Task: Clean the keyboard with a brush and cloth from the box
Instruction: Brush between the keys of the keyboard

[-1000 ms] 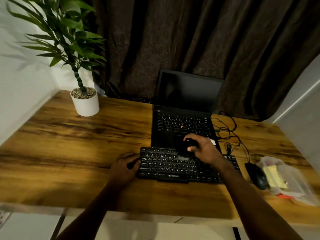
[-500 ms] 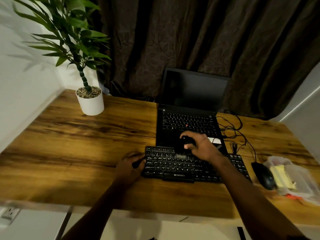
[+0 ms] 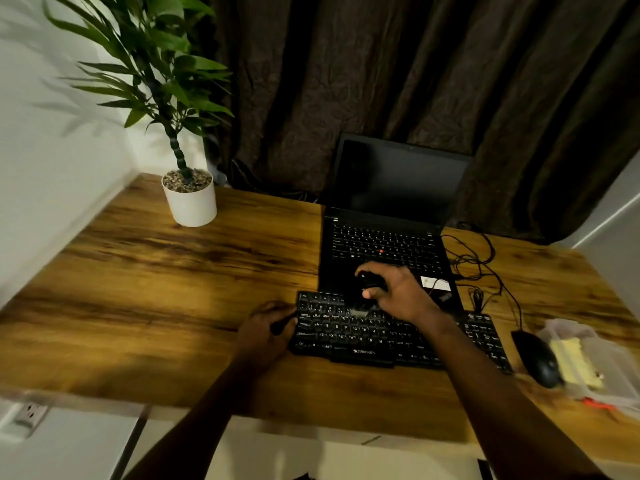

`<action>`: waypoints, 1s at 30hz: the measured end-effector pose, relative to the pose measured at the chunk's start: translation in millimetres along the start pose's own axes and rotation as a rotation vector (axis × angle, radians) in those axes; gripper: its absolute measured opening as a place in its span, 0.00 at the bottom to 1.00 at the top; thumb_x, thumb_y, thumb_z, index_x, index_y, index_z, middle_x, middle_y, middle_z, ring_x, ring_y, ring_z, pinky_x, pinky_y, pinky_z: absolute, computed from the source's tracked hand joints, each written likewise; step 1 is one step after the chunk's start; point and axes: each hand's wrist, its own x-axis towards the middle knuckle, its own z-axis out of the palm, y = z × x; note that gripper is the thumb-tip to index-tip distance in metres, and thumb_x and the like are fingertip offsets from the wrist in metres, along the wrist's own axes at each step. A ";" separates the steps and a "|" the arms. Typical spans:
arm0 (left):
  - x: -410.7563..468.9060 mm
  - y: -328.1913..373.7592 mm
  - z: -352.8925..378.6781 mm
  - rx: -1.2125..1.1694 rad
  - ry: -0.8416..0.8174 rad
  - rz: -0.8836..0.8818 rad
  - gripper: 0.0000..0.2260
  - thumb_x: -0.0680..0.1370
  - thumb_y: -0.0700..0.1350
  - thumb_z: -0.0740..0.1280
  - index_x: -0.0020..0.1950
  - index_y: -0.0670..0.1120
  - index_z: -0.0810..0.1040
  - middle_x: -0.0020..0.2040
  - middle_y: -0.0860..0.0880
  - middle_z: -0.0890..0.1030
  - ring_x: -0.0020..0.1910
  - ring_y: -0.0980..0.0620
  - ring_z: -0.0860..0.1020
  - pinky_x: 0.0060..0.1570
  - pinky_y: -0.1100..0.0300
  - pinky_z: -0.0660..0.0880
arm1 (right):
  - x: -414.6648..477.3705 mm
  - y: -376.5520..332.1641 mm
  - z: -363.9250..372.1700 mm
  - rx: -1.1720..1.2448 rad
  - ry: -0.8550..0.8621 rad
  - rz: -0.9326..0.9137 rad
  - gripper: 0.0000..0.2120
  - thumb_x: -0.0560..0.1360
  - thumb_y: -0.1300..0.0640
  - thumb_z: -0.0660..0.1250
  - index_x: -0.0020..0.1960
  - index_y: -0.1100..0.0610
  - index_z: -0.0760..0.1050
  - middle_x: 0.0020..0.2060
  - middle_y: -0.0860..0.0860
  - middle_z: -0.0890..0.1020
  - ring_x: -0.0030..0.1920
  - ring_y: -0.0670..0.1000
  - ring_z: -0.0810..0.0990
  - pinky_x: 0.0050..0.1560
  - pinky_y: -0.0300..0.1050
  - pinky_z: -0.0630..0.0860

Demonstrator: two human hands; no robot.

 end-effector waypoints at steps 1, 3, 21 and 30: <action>0.0 -0.7 0.5 0.004 0.003 0.005 0.20 0.75 0.60 0.63 0.62 0.54 0.81 0.59 0.57 0.79 0.57 0.58 0.76 0.55 0.64 0.72 | -1.8 2.9 -3.3 -0.028 0.001 0.005 0.21 0.74 0.65 0.71 0.59 0.42 0.77 0.51 0.49 0.83 0.51 0.48 0.82 0.51 0.52 0.83; -0.2 -2.0 1.6 0.004 0.021 0.015 0.21 0.75 0.61 0.62 0.61 0.54 0.82 0.59 0.56 0.80 0.57 0.57 0.77 0.55 0.61 0.74 | -5.6 7.4 -10.0 -0.093 -0.013 0.019 0.22 0.74 0.64 0.72 0.60 0.41 0.76 0.52 0.48 0.83 0.52 0.48 0.82 0.54 0.52 0.82; 0.0 -2.9 2.4 0.024 0.031 0.035 0.20 0.75 0.61 0.62 0.61 0.54 0.82 0.59 0.57 0.80 0.57 0.59 0.77 0.54 0.63 0.73 | 7.9 -9.7 4.6 -0.191 -0.040 0.037 0.23 0.74 0.56 0.73 0.62 0.37 0.72 0.53 0.50 0.82 0.54 0.52 0.80 0.56 0.56 0.80; -0.5 2.4 -0.2 0.020 0.033 0.023 0.20 0.74 0.61 0.62 0.60 0.54 0.83 0.58 0.59 0.80 0.56 0.62 0.77 0.53 0.70 0.72 | 20.5 -43.7 28.8 -0.055 -0.036 -0.050 0.20 0.75 0.59 0.72 0.63 0.43 0.75 0.52 0.50 0.83 0.51 0.50 0.82 0.54 0.53 0.82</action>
